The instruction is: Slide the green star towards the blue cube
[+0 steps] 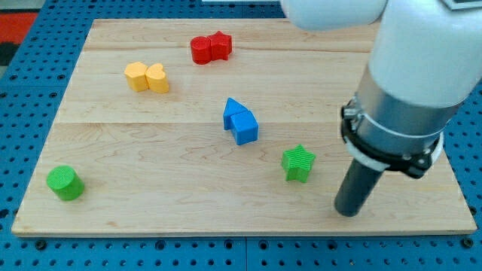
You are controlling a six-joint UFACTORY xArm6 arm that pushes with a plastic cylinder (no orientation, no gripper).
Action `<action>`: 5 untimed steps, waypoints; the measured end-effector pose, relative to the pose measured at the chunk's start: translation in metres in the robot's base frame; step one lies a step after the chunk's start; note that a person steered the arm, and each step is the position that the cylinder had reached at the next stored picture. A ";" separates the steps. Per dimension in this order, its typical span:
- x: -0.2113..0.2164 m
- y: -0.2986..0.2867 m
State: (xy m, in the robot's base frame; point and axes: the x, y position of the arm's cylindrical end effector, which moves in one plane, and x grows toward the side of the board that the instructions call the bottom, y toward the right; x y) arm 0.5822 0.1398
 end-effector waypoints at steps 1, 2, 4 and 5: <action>-0.020 0.011; -0.048 0.011; -0.060 -0.007; -0.060 -0.023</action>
State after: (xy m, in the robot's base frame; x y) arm 0.5226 0.1173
